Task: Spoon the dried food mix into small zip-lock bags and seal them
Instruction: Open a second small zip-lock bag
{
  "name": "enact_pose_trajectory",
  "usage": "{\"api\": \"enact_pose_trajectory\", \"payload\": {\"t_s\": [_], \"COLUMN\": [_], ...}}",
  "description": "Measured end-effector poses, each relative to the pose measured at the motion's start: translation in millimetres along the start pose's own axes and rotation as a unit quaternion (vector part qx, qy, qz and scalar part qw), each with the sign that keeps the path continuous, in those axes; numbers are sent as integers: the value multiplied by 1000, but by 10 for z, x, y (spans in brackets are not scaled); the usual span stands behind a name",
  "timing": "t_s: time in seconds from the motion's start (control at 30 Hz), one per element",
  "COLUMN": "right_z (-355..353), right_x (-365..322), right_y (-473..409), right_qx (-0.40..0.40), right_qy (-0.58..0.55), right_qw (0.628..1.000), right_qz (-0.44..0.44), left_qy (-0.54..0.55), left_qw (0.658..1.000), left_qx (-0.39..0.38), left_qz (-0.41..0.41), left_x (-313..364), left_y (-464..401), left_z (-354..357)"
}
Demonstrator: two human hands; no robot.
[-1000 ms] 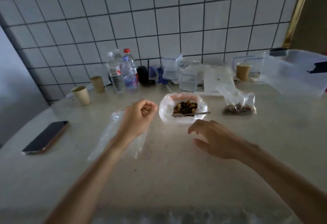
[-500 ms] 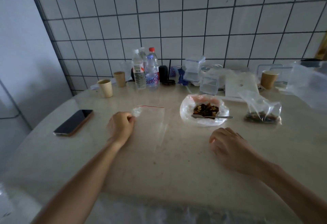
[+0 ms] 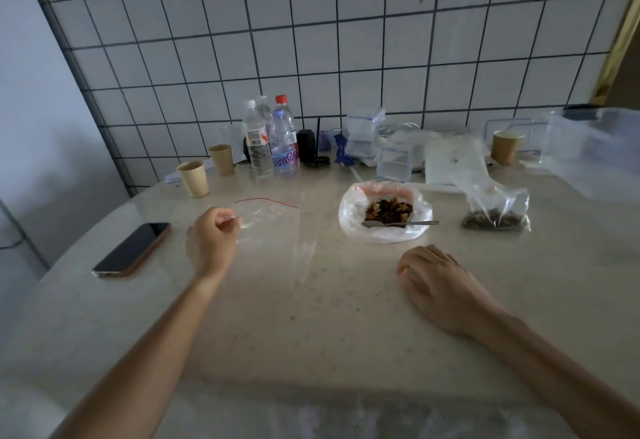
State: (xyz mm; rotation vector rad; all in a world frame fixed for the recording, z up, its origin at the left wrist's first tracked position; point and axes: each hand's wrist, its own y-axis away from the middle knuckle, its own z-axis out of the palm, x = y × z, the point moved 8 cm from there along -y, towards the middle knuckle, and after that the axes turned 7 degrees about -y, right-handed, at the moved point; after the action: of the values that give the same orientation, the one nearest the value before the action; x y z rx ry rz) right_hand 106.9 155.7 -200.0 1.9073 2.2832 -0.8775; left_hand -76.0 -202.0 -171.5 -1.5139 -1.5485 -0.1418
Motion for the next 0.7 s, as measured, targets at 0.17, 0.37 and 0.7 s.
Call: {"api": "enact_pose_trajectory", "payload": {"t_s": [0.17, 0.37, 0.7], "right_z": [-193, -475, -439], "right_x": [-40, -243, -163], "right_y": [-143, -540, -649], "right_qx": [16, 63, 184], "right_qy": [-32, -206, -542], "right_qw": [999, 975, 793], "right_qz": [14, 45, 208], "left_qy": [99, 249, 415], "left_qw": [989, 958, 896], "left_qx": [58, 35, -124], "left_qz": [96, 138, 95], "left_x": [461, 1034, 1650], "left_y": [-69, 45, 645], "left_z": [-379, -449, 158]}}
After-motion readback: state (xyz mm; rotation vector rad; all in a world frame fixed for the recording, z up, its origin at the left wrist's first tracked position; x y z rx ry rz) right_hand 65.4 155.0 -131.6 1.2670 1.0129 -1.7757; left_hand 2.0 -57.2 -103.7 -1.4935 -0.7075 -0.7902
